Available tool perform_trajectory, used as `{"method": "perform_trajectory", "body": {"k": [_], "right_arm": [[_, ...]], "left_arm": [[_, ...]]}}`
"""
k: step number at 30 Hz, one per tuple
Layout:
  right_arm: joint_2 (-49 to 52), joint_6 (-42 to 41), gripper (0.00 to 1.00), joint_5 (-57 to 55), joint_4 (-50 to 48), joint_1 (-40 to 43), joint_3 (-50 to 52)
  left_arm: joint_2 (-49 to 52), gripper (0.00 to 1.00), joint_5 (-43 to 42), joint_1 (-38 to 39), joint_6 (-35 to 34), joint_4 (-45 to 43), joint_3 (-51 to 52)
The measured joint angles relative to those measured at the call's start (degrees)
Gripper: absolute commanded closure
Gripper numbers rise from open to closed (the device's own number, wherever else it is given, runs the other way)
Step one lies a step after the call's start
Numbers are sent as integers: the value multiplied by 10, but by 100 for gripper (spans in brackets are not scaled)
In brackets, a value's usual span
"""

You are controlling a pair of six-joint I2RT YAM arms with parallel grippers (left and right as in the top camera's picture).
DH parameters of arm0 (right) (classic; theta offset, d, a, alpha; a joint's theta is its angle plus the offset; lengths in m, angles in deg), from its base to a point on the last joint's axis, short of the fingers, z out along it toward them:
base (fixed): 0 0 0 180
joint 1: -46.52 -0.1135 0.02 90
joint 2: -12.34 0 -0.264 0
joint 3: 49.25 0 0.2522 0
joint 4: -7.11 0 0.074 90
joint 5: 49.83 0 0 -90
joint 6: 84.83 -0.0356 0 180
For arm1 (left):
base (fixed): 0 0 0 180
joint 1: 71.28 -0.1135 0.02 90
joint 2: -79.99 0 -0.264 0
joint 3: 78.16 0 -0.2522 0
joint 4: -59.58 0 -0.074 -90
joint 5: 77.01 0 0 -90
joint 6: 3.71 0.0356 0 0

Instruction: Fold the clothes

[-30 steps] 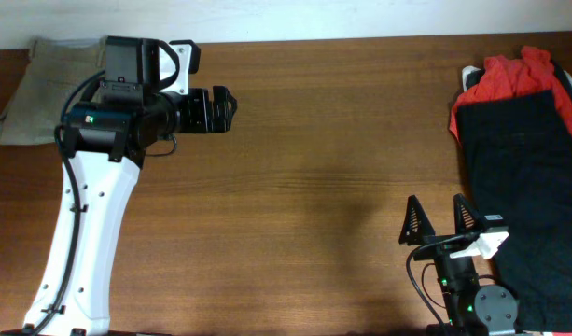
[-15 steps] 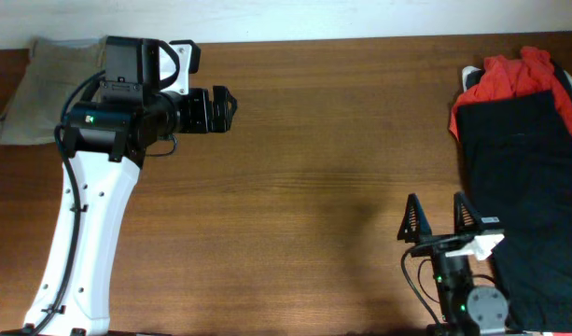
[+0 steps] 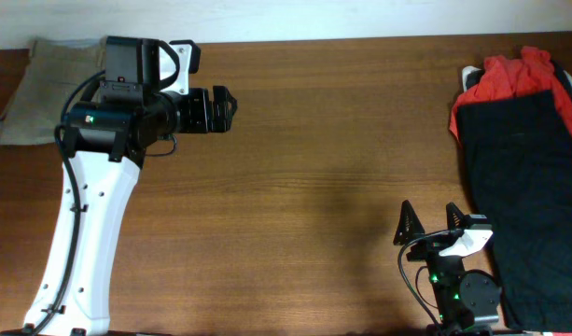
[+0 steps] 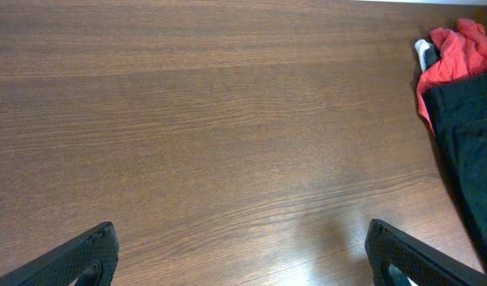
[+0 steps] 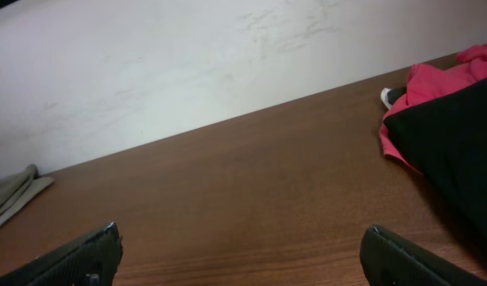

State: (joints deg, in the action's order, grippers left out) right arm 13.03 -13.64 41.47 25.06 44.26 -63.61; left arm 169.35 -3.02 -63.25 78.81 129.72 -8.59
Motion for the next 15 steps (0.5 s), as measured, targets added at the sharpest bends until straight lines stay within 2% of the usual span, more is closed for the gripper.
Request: {"method": "perform_trajectory", "body": {"k": [12, 15], "right_arm": [[0, 0, 2, 0, 0, 0, 0], [0, 0, 1, 0, 0, 0, 0]], "left_arm": [[0, 1, 16, 0, 0, 0, 0], [-17, 1, 40, 0, 0, 48, 3]]}}
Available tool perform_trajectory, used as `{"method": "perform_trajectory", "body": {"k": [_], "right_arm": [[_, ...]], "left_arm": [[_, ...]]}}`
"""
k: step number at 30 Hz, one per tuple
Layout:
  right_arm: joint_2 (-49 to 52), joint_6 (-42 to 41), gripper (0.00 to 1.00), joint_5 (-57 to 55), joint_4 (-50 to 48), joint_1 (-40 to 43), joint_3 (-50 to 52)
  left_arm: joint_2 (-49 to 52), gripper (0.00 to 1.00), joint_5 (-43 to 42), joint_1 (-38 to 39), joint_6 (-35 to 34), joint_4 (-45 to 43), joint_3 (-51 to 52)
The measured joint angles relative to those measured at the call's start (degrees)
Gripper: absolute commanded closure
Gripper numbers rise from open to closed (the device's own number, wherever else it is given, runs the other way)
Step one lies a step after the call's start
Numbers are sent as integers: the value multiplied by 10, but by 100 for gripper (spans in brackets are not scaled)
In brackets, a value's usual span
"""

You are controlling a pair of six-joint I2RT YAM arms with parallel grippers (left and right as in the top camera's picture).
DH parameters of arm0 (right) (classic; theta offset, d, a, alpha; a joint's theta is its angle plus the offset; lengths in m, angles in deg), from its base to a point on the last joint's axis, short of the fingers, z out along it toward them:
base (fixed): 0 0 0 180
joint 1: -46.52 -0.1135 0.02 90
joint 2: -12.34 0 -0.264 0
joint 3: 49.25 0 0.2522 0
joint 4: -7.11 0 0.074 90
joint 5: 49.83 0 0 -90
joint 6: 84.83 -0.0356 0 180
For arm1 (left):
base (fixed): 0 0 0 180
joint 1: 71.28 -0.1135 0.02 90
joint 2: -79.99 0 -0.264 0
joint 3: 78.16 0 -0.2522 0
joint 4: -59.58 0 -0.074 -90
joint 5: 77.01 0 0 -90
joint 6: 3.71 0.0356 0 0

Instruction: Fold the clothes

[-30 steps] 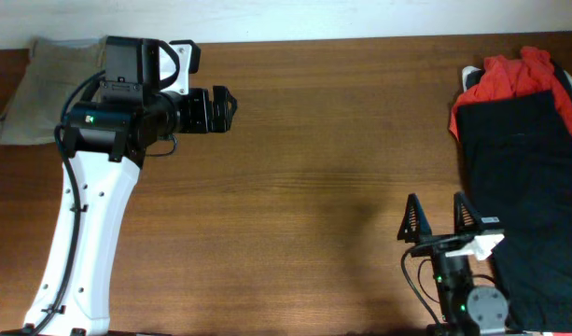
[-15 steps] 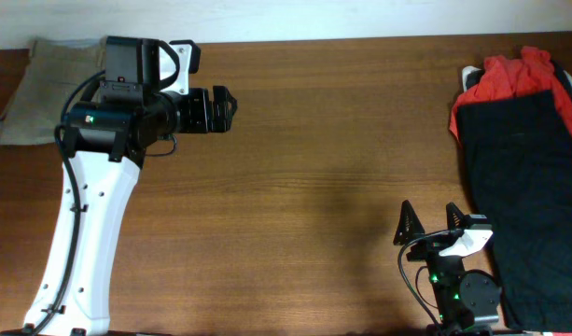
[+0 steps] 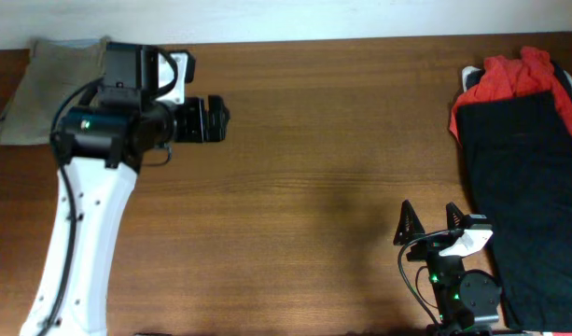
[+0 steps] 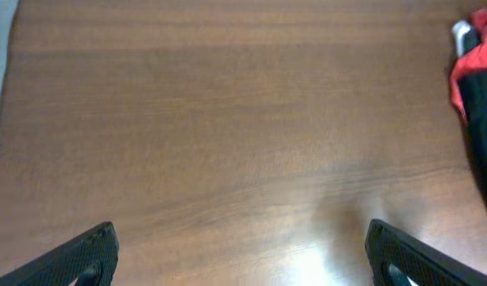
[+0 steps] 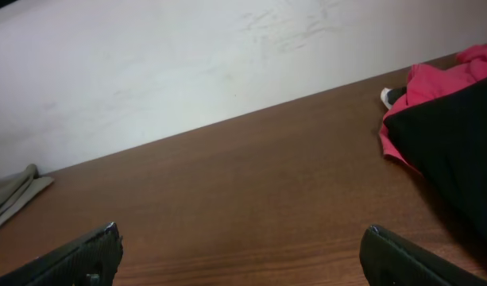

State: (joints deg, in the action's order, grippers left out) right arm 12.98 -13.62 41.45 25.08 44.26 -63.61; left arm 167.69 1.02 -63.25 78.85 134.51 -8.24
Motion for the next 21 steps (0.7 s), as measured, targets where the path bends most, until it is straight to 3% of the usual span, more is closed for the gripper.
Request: {"method": "perform_trajectory", "body": {"k": [2, 6, 9, 11, 17, 21], "right_arm": [[0, 0, 1, 0, 0, 0, 0], [-1, 0, 1, -2, 1, 0, 0], [-1, 0, 1, -2, 1, 0, 0], [0, 0, 1, -2, 1, 0, 0], [-1, 0, 1, -3, 1, 0, 0], [-1, 0, 1, -2, 1, 0, 0]], "left_arm": [[-85, 1, 26, 0, 0, 0, 66], [-403, 1, 73, 1, 10, -181, 429], [-574, 1, 79, 0, 22, -202, 563], [-613, 1, 80, 0, 24, -254, 614], [-779, 1, 80, -3, 28, -532, 827], [-860, 1, 99, -11, 30, -646, 918]]}}
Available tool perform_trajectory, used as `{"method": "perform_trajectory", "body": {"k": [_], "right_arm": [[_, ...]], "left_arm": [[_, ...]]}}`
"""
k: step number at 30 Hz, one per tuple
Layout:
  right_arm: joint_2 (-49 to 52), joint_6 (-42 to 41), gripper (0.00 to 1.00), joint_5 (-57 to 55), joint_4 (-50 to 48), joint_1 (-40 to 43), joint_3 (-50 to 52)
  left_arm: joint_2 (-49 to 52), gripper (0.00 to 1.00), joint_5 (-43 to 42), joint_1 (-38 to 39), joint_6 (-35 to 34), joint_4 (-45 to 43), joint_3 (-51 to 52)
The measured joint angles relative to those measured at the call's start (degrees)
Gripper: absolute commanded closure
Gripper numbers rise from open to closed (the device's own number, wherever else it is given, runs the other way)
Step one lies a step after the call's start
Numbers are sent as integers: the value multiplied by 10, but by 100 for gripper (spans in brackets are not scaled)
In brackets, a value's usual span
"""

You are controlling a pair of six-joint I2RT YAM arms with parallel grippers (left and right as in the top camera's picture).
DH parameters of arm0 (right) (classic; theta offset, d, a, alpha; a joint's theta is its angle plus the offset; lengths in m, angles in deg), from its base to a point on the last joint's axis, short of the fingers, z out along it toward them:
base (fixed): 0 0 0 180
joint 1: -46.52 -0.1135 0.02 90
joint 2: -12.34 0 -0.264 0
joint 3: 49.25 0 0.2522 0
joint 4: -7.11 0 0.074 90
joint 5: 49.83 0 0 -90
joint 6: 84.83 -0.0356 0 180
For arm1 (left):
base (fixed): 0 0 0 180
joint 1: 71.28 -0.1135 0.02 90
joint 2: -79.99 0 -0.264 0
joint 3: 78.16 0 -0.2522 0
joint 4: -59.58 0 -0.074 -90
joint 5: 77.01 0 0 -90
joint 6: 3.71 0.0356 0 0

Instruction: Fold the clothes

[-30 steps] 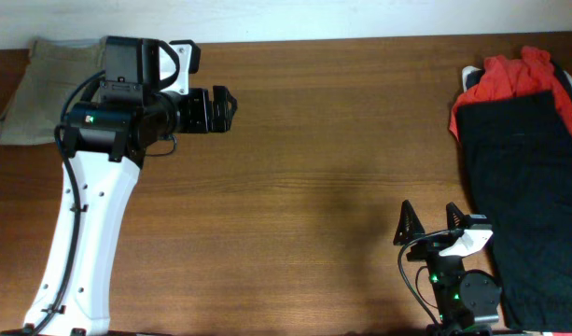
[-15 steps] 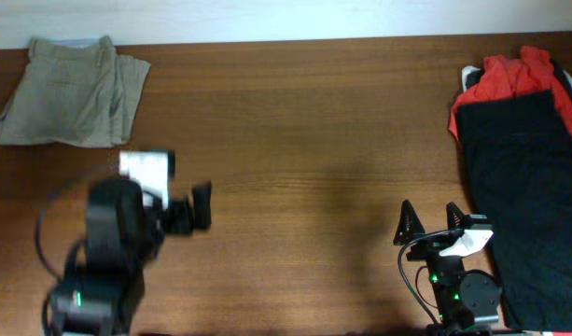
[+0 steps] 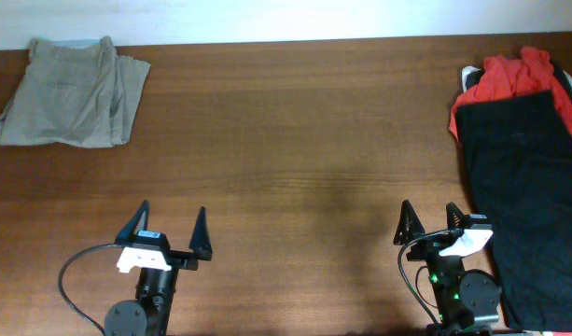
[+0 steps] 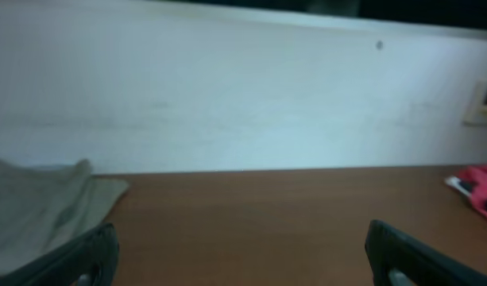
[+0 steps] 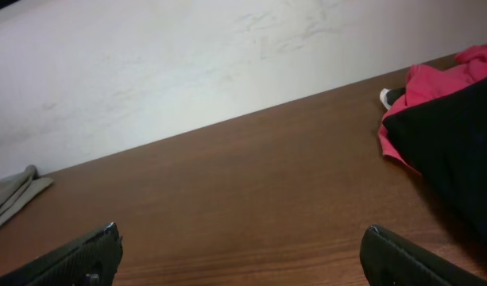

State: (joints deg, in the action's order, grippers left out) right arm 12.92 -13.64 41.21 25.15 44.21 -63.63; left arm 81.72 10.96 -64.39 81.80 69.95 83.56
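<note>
Folded khaki trousers (image 3: 71, 91) lie at the table's far left corner, also visible at the left of the left wrist view as khaki trousers (image 4: 32, 206). At the right edge a black garment (image 3: 523, 187) lies spread over a red garment (image 3: 514, 75); the right wrist view shows the black garment (image 5: 458, 151) and the red garment (image 5: 438, 83). My left gripper (image 3: 169, 233) sits open at the near left edge, empty. My right gripper (image 3: 430, 222) sits open at the near right edge, empty, just left of the black garment.
The brown wooden table (image 3: 295, 140) spreads between the two piles. A white wall (image 4: 243, 95) runs behind the table's far edge. A white tag or label (image 3: 470, 77) peeks out beside the red garment.
My left arm has gone from reaching over the far left of the table by the khaki trousers to resting at the near left edge, gripper open. The right arm and the garments are unchanged.
My left arm was stretched over the far left, its open gripper just right of the folded khaki trousers. It then sat slightly further back toward the trousers. Now it rests at the near edge, leaving the trousers fully visible. The right arm stayed put.
</note>
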Motion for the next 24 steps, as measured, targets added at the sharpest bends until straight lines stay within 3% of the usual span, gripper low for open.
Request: {"method": "perform_trajectory", "body": {"k": [2, 6, 24], "right_arm": [[0, 0, 1, 0, 0, 0, 0], [0, 0, 1, 0, 0, 0, 0], [0, 0, 1, 0, 0, 0, 0]], "left_arm": [[-9, 1, 3, -23, 0, -13, 27], [-10, 1, 4, -76, 0, 79, 37], [-11, 1, 4, -78, 0, 79, 37]]}}
